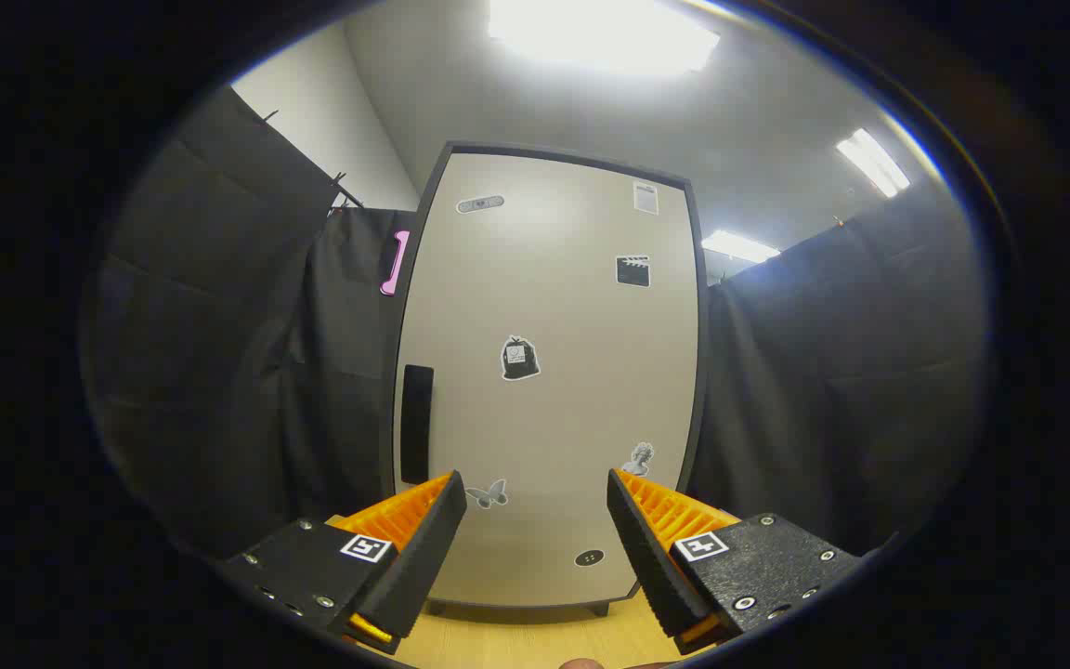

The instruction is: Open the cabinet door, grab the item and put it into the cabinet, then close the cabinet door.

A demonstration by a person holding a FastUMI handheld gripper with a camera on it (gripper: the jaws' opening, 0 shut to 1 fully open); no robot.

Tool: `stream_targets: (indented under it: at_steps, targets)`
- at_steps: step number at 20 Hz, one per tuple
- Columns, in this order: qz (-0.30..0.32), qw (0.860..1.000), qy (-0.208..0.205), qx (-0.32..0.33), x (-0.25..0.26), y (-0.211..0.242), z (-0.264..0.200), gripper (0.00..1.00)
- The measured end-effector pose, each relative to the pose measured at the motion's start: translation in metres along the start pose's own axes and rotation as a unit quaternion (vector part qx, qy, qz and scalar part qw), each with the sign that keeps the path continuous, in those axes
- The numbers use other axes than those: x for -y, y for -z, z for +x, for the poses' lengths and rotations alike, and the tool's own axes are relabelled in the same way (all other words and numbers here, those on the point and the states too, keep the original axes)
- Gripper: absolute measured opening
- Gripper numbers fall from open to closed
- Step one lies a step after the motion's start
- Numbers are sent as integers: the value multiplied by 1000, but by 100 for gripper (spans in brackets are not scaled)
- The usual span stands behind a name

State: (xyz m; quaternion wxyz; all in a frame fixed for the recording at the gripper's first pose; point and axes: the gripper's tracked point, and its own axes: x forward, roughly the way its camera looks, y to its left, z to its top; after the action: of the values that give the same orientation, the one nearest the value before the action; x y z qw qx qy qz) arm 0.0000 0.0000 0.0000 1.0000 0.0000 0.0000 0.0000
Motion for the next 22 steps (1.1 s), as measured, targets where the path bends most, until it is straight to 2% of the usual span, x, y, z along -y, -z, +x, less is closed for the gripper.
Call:
stream_targets:
  at_steps: [6, 13, 22]
  targets:
    - [34, 999, 4, -15, 5, 6, 0, 95]
    - [33, 999, 10, -16, 12, 8, -4, 95]
    - [48, 998, -4, -33, 4, 15, -3, 94]
